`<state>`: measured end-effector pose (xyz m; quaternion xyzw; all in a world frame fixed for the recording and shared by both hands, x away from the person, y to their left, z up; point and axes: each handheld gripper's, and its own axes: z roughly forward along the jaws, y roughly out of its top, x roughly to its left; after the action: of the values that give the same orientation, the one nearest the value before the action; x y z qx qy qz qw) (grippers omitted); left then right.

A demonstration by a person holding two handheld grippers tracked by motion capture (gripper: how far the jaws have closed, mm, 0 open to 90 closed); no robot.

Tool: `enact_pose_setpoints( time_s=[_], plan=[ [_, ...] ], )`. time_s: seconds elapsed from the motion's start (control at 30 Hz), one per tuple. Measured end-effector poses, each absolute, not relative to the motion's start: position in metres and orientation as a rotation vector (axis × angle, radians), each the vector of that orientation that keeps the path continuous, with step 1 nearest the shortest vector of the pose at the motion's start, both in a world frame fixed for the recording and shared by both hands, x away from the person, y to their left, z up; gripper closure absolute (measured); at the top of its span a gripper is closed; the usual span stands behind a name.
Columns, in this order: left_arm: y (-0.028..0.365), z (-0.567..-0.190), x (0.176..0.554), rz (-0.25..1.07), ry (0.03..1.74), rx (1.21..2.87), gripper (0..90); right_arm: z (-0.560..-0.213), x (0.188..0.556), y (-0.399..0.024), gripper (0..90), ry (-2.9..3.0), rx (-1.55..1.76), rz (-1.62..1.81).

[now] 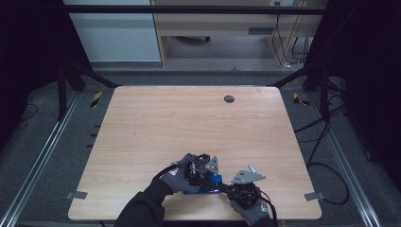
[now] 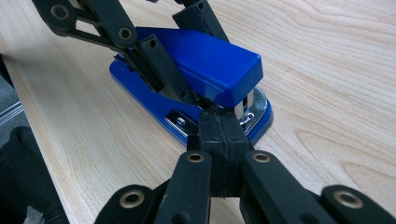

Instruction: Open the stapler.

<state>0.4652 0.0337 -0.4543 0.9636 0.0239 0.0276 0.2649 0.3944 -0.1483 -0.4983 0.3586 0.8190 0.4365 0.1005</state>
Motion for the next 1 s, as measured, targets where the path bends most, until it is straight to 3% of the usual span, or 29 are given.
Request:
enact_pose_setpoints(
  time_s=[1.0],
  plan=[
    [0.0354,-0.4534,0.4639,0.08,0.06,2.589,66.2,-0.4982,0.3959,-0.1483,90.0,2.437,1.051,1.299]
  ],
)
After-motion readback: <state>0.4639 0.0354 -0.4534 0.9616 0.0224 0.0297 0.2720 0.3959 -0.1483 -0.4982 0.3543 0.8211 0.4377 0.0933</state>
